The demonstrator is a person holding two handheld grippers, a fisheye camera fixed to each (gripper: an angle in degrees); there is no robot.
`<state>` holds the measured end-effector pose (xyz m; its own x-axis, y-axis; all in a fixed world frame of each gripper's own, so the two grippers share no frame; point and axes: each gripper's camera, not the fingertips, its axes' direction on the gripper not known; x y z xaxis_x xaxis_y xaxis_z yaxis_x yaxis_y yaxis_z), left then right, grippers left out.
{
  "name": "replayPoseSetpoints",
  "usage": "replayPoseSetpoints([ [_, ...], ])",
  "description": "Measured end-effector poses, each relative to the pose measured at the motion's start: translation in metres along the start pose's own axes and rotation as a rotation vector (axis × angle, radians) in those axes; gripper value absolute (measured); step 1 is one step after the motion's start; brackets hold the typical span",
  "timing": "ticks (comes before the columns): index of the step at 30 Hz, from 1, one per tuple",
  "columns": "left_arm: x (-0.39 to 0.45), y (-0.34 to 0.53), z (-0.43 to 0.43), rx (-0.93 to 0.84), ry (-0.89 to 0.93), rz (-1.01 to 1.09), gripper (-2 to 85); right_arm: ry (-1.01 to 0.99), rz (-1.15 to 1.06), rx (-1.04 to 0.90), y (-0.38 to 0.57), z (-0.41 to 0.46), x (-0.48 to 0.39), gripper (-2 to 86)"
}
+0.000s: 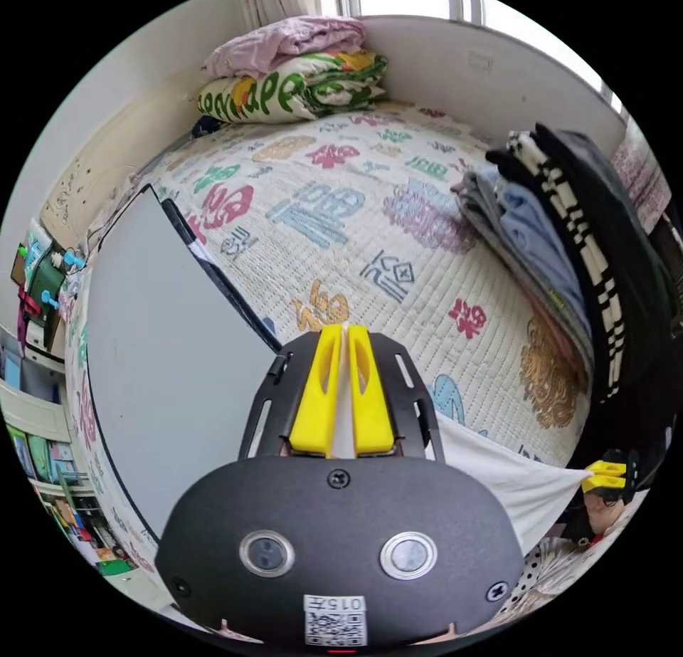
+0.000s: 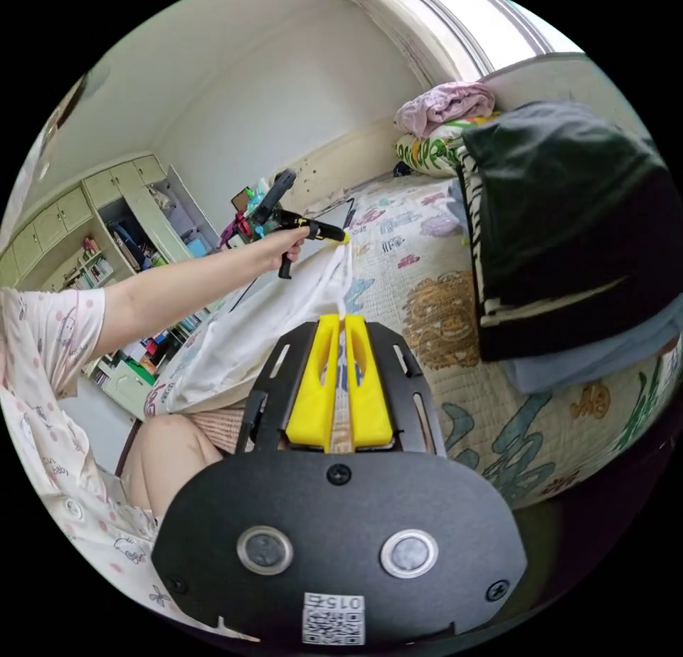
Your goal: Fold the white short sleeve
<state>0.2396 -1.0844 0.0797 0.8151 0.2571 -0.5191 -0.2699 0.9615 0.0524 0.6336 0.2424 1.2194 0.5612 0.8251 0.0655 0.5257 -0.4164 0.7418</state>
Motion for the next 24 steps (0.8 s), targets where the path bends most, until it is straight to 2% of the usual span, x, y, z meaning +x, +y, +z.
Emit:
replayPoseSetpoints([
  [6, -0.082, 0.039, -0.136, 0.378, 0.148, -0.137, 0.8, 0.077, -0.053, 0.222, -0.049, -0.075, 0.021, 0.3],
  [10, -0.137, 0.132, -0.218, 0.575, 0.265, -0.154, 0.8, -0.155, -0.272, 0.311, -0.057, -0.124, 0.004, 0.4],
  [14, -0.2, 0.263, -0.254, 0.645, 0.301, -0.171, 0.7, -0.48, -0.435, 0.142, -0.049, -0.112, -0.04, 0.4],
  [16, -0.25, 0.369, -0.262, 0.662, 0.256, -0.237, 0.7, -0.55, -0.47, 0.049, -0.038, -0.089, -0.065, 0.4],
  [19, -0.301, 0.495, -0.248, 0.62, 0.103, -0.339, 0.6, -0.604, -0.487, -0.11, -0.013, -0.041, -0.104, 0.4],
  [24, -0.374, 0.613, -0.157, 0.404, 0.03, -0.479, 0.5, -0.538, -0.517, -0.359, 0.02, 0.034, -0.151, 0.4],
])
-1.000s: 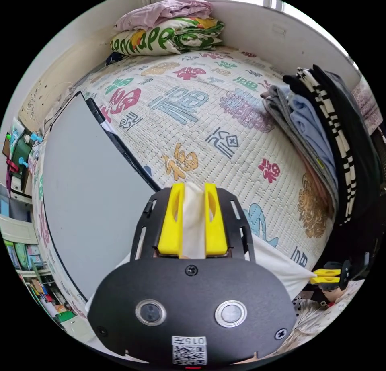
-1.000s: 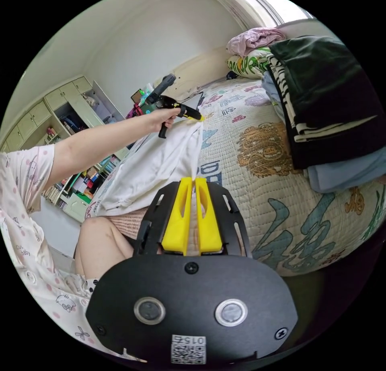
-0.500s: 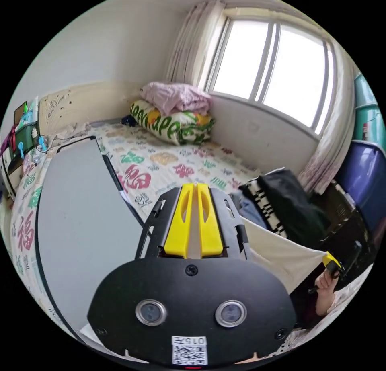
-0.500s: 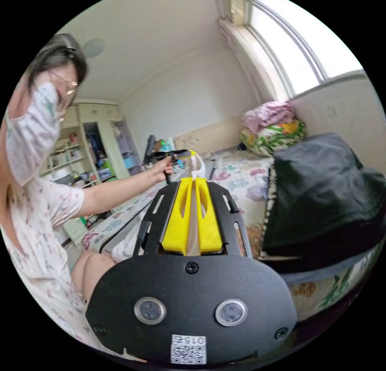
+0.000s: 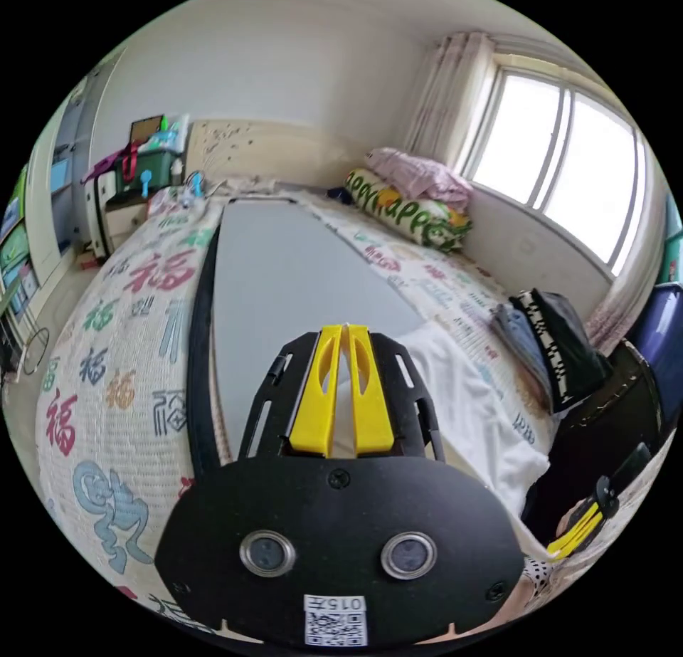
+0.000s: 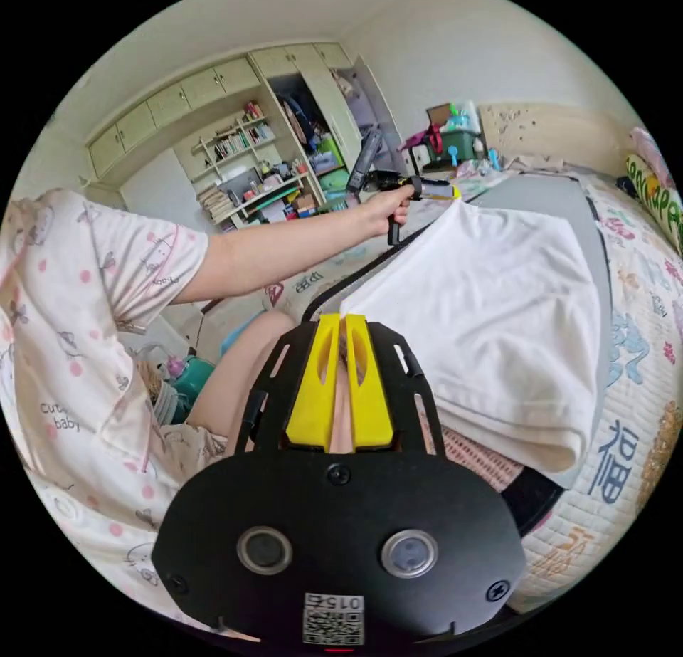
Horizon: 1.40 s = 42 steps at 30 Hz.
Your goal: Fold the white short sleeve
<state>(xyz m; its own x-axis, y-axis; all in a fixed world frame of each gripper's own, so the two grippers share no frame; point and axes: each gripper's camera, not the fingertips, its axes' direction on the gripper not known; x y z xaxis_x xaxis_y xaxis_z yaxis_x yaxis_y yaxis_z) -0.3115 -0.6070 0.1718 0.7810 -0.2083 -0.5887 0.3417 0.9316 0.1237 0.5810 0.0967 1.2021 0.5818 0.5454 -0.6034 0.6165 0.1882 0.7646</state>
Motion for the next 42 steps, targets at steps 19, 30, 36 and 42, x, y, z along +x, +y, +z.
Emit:
replayPoseSetpoints([
  [19, -0.135, 0.103, 0.06, -0.085, 0.238, -0.121, 8.7, 0.104, -0.005, -0.35, -0.058, 0.072, -0.011, 0.5],
  [30, -0.105, 0.077, 0.09, -0.253, -0.054, -0.059, -0.5, 0.09, 0.069, -0.341, -0.066, 0.082, -0.003, 0.9],
  [36, -0.046, 0.04, 0.045, -0.197, 0.021, 0.078, 4.5, 0.149, 0.013, -0.237, -0.058, 0.05, -0.026, 2.6],
  [42, 0.051, -0.04, 0.045, -0.16, 0.159, 0.155, 7.1, 0.088, 0.003, -0.125, -0.039, 0.004, -0.036, 6.1],
])
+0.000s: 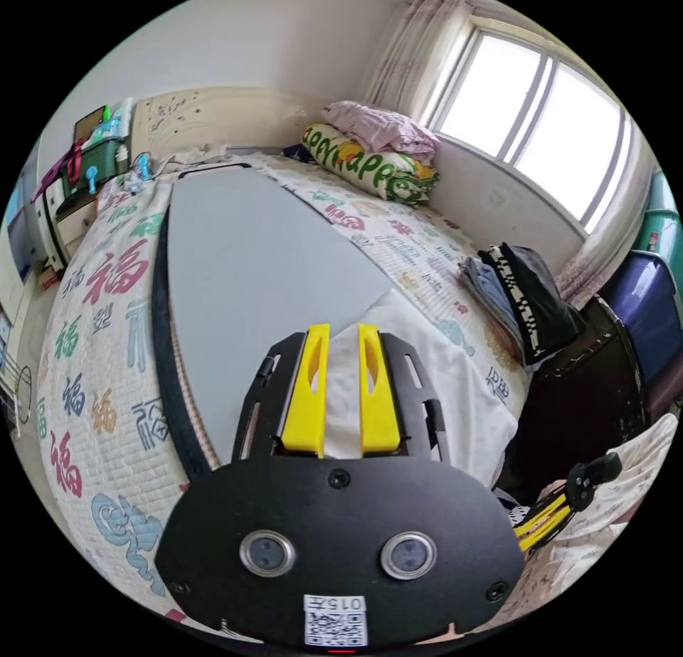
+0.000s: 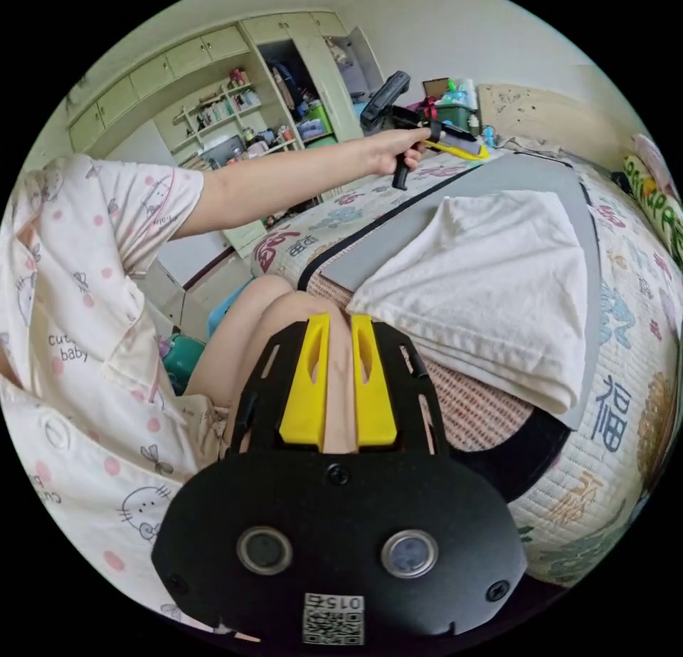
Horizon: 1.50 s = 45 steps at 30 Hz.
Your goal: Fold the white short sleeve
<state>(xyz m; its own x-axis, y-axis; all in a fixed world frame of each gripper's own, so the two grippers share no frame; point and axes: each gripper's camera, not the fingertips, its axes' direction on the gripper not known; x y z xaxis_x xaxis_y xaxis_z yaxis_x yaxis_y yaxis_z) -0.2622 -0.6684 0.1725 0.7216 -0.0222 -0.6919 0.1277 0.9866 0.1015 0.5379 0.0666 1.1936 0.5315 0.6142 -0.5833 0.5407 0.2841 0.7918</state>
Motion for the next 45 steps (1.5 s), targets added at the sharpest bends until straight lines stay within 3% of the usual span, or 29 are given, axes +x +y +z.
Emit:
replayPoseSetpoints([
  [4, 0.061, -0.065, 0.046, -0.042, 0.023, 0.046, 8.8, 0.21, 0.229, 0.185, 0.01, -0.051, 0.061, 8.4],
  [8, 0.089, -0.111, 0.093, -0.097, 0.066, 0.011, 11.2, 0.326, 0.427, 0.21, 0.022, -0.068, 0.117, 11.1],
  [17, 0.152, -0.176, 0.183, -0.237, -0.041, 0.066, 8.3, 0.212, 0.462, 0.076, 0.026, -0.007, 0.144, 7.8],
  [20, 0.168, -0.189, 0.197, -0.274, -0.058, 0.092, 4.9, 0.242, 0.423, 0.079, 0.031, -0.005, 0.133, 2.8],
  [29, 0.213, -0.21, 0.22, -0.321, -0.181, 0.153, 1.7, 0.284, 0.423, 0.053, 0.06, 0.008, 0.102, 1.7],
  [33, 0.204, -0.207, 0.198, -0.264, -0.125, 0.082, 2.4, 0.28, 0.397, 0.03, 0.068, 0.007, 0.093, 4.0],
  [38, 0.185, -0.164, 0.101, -0.102, -0.033, 0.036, 4.0, 0.299, 0.446, 0.05, 0.111, -0.019, 0.077, 6.2],
  [45, 0.196, 0.038, -0.037, -0.141, 0.084, 0.031, 9.0, 0.271, 0.319, 0.134, 0.126, -0.038, 0.025, 6.8],
])
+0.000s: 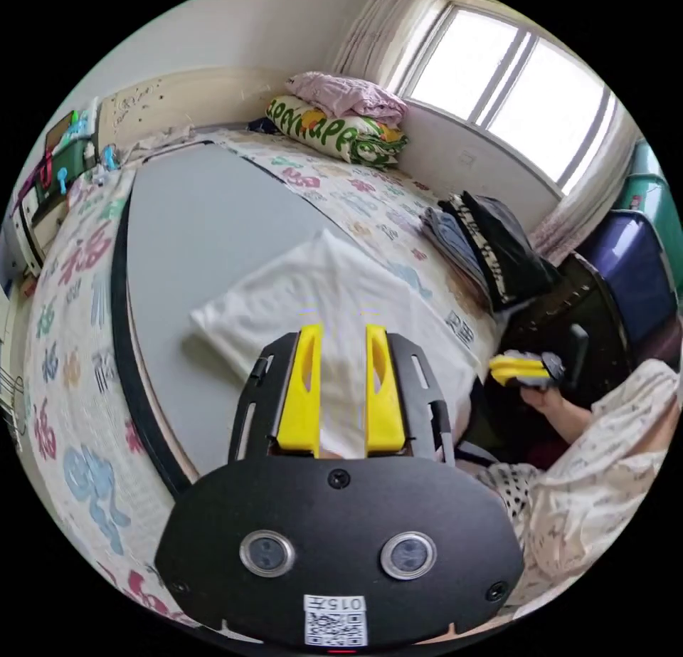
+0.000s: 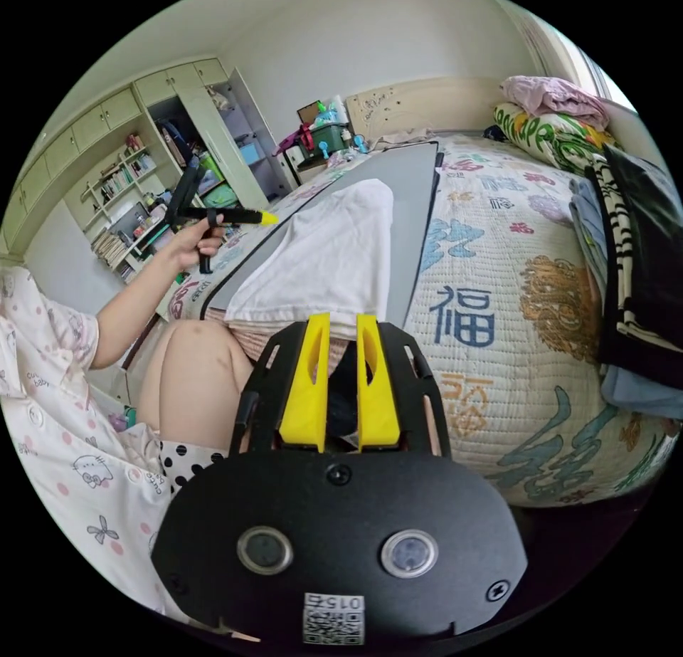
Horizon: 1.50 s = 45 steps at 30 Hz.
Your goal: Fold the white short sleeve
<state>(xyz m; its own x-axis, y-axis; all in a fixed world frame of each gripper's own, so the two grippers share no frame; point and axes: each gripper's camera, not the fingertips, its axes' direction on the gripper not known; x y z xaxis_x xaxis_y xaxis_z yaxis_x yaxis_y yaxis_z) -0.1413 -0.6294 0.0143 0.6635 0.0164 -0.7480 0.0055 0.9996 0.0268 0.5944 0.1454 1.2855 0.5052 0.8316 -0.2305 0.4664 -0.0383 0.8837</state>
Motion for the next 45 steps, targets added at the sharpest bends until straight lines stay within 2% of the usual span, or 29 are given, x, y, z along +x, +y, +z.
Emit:
replayPoseSetpoints([
  [4, 0.022, 0.114, -0.016, -0.048, 0.018, -0.07, 9.0, -0.178, -0.021, 0.064, 0.004, -0.008, -0.022, 7.2],
  [7, 0.039, 0.189, -0.01, -0.073, 0.049, -0.148, 8.6, -0.246, -0.113, 0.04, 0.002, -0.005, -0.055, 7.9],
  [17, 0.063, 0.249, 0.016, -0.074, 0.024, -0.192, 7.3, -0.28, -0.349, -0.133, 0.005, 0.024, -0.205, 11.1],
  [21, 0.077, 0.261, 0.029, -0.11, 0.012, -0.145, 1.6, -0.321, -0.26, -0.152, 0.005, 0.007, -0.212, 10.9],
  [24, 0.089, 0.273, 0.038, -0.135, 0.002, -0.106, 0.9, -0.328, -0.177, -0.18, 0.004, -0.013, -0.2, 9.7],
  [27, 0.087, 0.286, 0.042, -0.126, 0.033, -0.109, 2.2, -0.292, -0.107, -0.088, -0.001, -0.056, -0.185, 9.0],
  [29, 0.076, 0.297, 0.039, -0.091, 0.093, -0.119, 4.7, -0.224, -0.062, -0.023, -0.019, -0.092, -0.174, 9.0],
  [31, 0.052, 0.313, 0.022, 0.03, 0.235, -0.142, 8.0, -0.182, -0.022, 0.02, -0.038, -0.114, -0.165, 9.2],
  [33, 0.03, 0.323, 0.007, 0.127, 0.287, -0.18, 8.5, -0.185, 0.026, 0.048, -0.063, -0.132, -0.155, 9.5],
  [37, -0.004, 0.329, -0.009, 0.255, 0.184, -0.237, 10.4, -0.17, 0.1, 0.06, -0.128, -0.146, -0.141, 10.7],
  [45, -0.068, 0.302, 0.049, 0.319, 0.22, -0.307, 14.1, -0.14, 0.265, -0.07, -0.258, -0.107, -0.126, 16.6],
])
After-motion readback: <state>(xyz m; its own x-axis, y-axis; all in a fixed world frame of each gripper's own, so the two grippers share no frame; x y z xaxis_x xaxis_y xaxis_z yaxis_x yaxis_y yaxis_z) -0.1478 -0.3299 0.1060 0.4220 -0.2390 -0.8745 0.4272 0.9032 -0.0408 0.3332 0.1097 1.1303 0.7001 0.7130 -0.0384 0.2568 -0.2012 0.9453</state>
